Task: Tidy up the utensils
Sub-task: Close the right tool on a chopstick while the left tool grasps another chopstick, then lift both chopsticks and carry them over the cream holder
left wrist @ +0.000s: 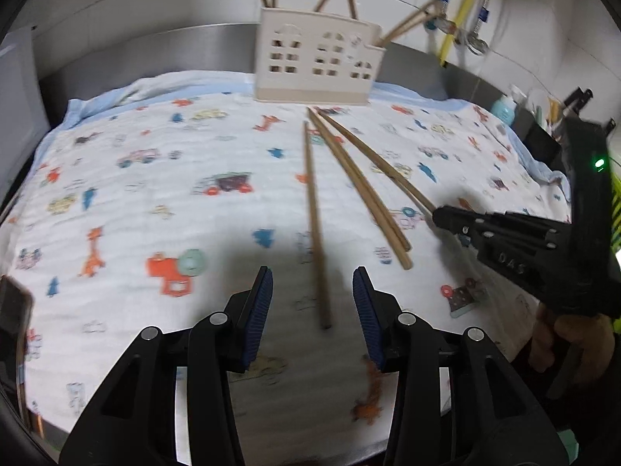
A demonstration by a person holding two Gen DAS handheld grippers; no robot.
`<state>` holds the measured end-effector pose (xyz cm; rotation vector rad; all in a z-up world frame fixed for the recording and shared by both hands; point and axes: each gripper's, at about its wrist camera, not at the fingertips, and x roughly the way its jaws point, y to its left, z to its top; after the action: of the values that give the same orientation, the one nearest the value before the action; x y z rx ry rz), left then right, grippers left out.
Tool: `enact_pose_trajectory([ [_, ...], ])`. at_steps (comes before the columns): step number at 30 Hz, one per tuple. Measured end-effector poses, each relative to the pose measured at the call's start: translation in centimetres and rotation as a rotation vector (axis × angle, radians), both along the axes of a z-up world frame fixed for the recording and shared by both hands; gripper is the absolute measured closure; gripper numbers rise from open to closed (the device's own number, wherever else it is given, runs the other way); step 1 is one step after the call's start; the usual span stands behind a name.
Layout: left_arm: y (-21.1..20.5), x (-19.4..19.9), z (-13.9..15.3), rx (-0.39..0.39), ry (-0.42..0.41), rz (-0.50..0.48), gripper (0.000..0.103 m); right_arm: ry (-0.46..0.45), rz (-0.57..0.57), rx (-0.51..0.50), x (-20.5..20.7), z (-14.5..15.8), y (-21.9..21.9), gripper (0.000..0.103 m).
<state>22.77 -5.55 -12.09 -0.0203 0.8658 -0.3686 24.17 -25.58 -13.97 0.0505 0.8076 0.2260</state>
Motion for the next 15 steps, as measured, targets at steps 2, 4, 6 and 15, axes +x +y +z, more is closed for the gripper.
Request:
enact_pose_trajectory([
  [2,-0.6,0.3,-0.2,-0.001,-0.001,-0.005,0.062,-0.015,-0.001,-0.001,-0.4,0.5,-0.3,0.097],
  [4,-1.1,0.5,-0.6,0.006,-0.002,-0.013,0.073,-0.03,-0.002,-0.011,-0.8,1.0,-0.5,0.097],
  [6,-1.4,0.9,-1.1,0.015,0.011,-0.011,0.077,-0.042,-0.002,0.0,-1.1,1.4,-0.8,0.097],
  [15,-1.8,1.6,-2.0,0.057,0.013,0.014,0.093,-0.088,-0.012,0.027,-1.6,3.2,-2.1,0.097],
])
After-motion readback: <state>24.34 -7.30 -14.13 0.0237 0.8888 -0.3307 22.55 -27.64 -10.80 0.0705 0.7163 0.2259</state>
